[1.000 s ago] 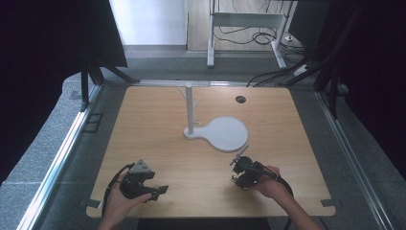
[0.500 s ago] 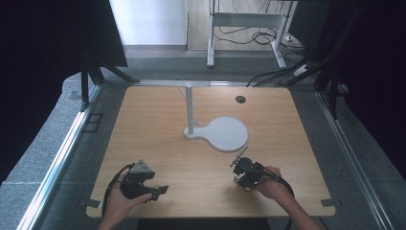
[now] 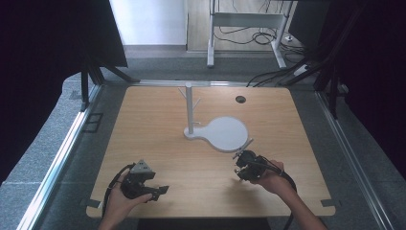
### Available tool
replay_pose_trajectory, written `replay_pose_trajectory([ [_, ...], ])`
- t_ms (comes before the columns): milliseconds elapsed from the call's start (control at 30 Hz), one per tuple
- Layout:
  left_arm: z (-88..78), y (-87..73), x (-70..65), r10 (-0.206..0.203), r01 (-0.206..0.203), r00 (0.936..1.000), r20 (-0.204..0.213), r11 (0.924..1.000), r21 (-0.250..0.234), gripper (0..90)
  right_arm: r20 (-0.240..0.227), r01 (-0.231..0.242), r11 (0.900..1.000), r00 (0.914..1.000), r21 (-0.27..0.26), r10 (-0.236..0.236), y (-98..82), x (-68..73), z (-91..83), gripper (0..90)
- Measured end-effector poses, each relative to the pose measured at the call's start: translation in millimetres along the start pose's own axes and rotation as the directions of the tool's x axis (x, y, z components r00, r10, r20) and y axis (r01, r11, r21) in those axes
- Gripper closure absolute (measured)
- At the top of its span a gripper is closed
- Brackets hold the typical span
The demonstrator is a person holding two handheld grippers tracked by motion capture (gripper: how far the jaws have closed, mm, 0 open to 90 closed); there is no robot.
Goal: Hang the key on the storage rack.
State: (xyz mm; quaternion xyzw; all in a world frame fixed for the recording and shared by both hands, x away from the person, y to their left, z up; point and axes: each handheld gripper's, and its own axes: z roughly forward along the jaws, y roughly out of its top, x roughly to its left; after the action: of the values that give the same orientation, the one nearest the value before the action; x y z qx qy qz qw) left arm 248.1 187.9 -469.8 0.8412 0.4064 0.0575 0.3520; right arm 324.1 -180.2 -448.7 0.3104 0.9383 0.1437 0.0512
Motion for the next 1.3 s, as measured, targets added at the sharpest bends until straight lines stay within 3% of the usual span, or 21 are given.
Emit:
replay_pose_trajectory([
  [500,1.4,-0.5,1.1,-0.003,0.003,1.0,0.001,1.0,0.007,23.8,0.023,0.008,0.994,0.9997,-0.111,-0.006,25.2,-7.1,-25.9,84.5],
  [967,2.4,-0.5,0.7,-0.001,0.001,1.0,0.003,0.9999,0.012,23.8,0.059,0.022,0.99,0.9982,-0.141,-0.013,45.4,-10.9,-33.2,84.4],
  [1300,1.9,-0.7,1.9,0.0,0.0,1.0,0.003,1.0,0.009,23.8,0.048,0.01,0.989,0.9988,-0.148,-0.003,60.4,-17.6,-30.9,84.4],
])
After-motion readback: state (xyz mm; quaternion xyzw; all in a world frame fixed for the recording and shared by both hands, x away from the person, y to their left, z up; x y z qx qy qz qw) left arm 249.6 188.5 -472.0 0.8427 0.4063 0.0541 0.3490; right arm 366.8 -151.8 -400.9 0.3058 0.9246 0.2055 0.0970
